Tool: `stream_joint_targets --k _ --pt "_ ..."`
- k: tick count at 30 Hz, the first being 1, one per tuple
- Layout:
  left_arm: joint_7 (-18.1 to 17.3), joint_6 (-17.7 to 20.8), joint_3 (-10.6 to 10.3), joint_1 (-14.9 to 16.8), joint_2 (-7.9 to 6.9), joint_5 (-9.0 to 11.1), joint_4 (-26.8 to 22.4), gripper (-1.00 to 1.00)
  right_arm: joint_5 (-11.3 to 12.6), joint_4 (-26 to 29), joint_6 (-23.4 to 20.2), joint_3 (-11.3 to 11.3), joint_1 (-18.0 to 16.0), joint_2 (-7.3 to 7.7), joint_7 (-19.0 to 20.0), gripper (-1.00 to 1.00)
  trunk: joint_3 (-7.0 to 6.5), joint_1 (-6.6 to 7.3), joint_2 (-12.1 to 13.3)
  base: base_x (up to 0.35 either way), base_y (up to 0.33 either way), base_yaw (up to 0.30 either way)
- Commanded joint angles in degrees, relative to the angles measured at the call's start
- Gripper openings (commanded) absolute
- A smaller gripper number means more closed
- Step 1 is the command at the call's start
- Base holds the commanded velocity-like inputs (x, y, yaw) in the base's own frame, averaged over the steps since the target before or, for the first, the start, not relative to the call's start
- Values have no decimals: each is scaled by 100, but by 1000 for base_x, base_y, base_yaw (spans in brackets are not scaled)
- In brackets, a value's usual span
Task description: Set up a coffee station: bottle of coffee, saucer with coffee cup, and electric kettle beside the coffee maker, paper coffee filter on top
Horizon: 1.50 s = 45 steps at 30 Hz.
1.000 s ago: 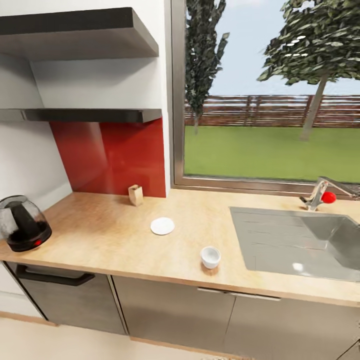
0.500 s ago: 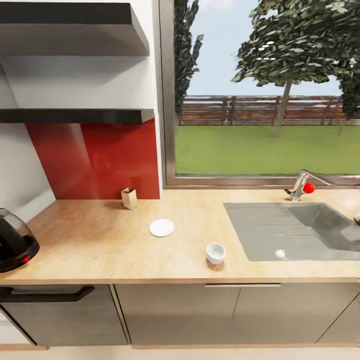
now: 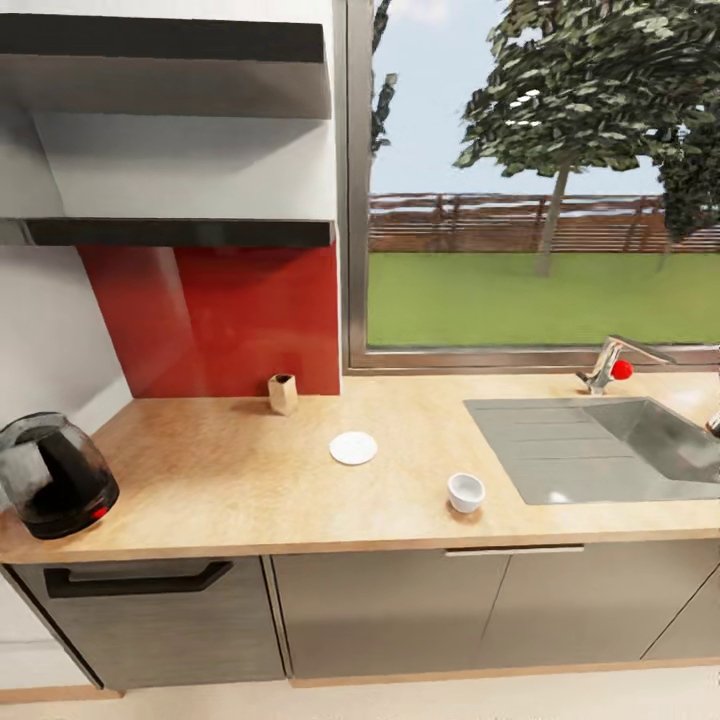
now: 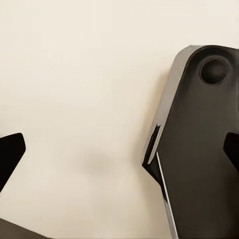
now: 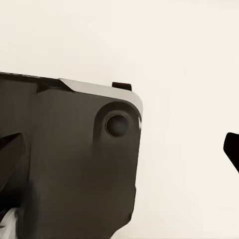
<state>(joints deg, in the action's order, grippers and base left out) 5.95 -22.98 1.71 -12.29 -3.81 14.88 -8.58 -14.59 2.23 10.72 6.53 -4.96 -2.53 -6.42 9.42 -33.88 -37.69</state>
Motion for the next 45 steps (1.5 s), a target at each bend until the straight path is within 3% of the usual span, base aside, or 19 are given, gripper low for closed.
stream_joint_targets --k 1,10,13,17,19,24,28,29,30,33,34,36,37,38,39,42,45 --pt "9 -4 13 -4 1 2 -12 100 -61 -5 18 49 -5 -2 -20 100 7 -2 -5 -24 26 0" --pt "3 -3 7 7 -12 -8 -134 100 -40 9 24 78 -5 15 -33 100 7 -2 -5 -50 6 0" --pt "-2 1 -1 81 4 -180 -352 100 -42 153 26 70 -5 -9 -28 100 7 -2 -5 -53 0 0" --pt "35 -43 9 273 -38 -644 -628 100 -51 755 34 51 -5 -119 -12 100 7 -2 -5 -14 0 0" --pt "40 -59 16 377 -64 -713 -805 100 -56 1001 60 35 -8 -192 -10 100 7 -2 -5 -4 0 0" --pt "16 -161 40 576 -86 -759 -1628 100 -49 1951 506 -5 -11 -317 -12 100 7 -2 -5 -1 0 0" --pt "-10 -686 11 645 -13 -789 -2374 100 -44 2479 1426 -15 -13 -486 -16 100 7 -2 -5 0 0 0" --pt "-13 -785 8 743 35 -791 -2676 100 -44 2686 1689 -25 -13 -604 -17 100 7 -2 -5 0 0 0" --pt "-9 -837 5 903 134 -783 -3342 100 -38 3200 1921 -47 -19 -747 -13 100 7 -2 -5 0 0 0" --pt "13 -787 5 1044 203 -712 -4211 100 -32 3725 1985 -298 -26 -747 -16 100 7 -2 -5 0 0 0" --pt "4 -557 -39 1158 443 -688 -5055 100 -11 4244 1988 -813 -59 -747 -25 100 7 -2 -5 0 0 0" --pt "-17 -278 -241 1206 579 -689 -5523 100 41 4718 1973 -1110 -68 -747 -31 100 7 -2 -5 0 0 0" --pt "-28 164 -525 1299 651 -676 -6059 100 261 5284 1930 -1492 -73 -747 -38 100 7 -2 -5 0 0 0" --pt "-29 340 -588 1341 667 -669 -6257 100 400 5489 1870 -1637 -73 -747 -40 100 7 -2 -5 0 0 0" --pt "-48 741 -672 1400 685 -606 -6636 100 776 5966 1552 -1883 -74 -747 -42 100 7 -2 -5 0 0 0" --pt "-175 1329 -751 1549 676 -328 -7061 100 1205 6745 822 -2038 -87 -747 -43 100 7 -2 -5 0 0 0" --pt "-392 2267 -759 1867 619 226 -7511 100 1366 7541 -191 -2088 -349 -747 -43 100 7 -2 -5 0 0 0"
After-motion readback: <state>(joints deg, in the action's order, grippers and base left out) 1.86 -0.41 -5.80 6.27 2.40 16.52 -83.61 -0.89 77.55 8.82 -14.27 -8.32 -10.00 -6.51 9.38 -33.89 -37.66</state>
